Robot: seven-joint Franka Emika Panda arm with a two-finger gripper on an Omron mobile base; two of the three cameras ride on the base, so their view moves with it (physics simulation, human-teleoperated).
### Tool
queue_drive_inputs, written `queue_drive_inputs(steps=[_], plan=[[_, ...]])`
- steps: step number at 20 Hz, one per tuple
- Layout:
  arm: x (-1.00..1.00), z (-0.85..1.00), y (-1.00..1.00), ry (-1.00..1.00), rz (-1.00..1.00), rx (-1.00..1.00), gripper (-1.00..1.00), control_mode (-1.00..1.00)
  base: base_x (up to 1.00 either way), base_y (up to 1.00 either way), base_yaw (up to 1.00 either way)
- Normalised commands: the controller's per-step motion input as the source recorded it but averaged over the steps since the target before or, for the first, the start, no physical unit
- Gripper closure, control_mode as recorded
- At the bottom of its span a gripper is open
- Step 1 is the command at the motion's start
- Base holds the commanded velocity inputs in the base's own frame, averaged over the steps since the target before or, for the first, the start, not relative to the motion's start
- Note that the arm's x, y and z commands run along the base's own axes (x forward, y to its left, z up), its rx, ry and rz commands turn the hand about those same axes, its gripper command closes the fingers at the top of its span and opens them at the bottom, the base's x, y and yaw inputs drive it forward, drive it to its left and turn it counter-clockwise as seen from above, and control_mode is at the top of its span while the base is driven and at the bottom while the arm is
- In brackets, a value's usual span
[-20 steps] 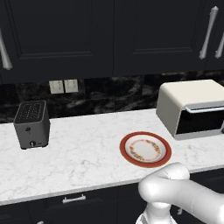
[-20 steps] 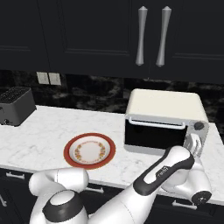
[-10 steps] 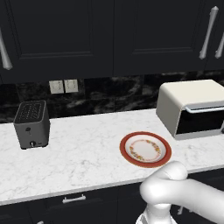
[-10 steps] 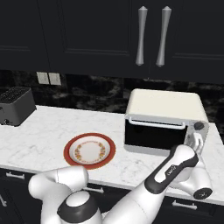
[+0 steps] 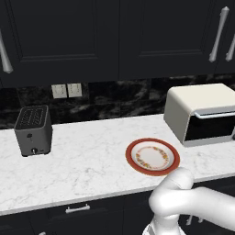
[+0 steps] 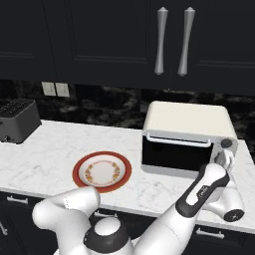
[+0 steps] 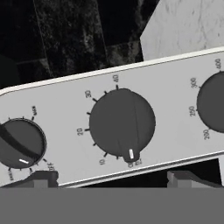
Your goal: Pick up the kebab skewer and baguette bread, and place them inside the toaster oven. Close the toaster oven door and start by setting the timer.
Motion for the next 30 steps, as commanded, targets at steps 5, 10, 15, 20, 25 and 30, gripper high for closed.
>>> queue_drive_inputs(steps=[5, 10, 15, 20, 25, 30], plan=[[0.20, -0.24, -0.24, 0.00, 0.00, 0.00, -1.00, -1.00, 0.00, 0.00, 0.00], [0.25, -0.11, -0.09, 0.00, -0.01, 0.00, -1.00, -1.00, 0.00, 0.00, 0.00], [0.08, -0.02, -0.09, 0.00, -0.01, 0.00, -1.00, -1.00, 0.00, 0.00, 0.00], [0.00, 0.00, -0.01, -0.01, -0.04, 0.00, -1.00, -1.00, 0.00, 0.00, 0.00], [0.00, 0.00, 0.00, 0.00, -0.06, 0.00, -1.00, -1.00, 0.00, 0.00, 0.00], [0.00, 0.00, 0.00, 0.00, -0.06, 0.01, -1.00, -1.00, 0.00, 0.00, 0.00]])
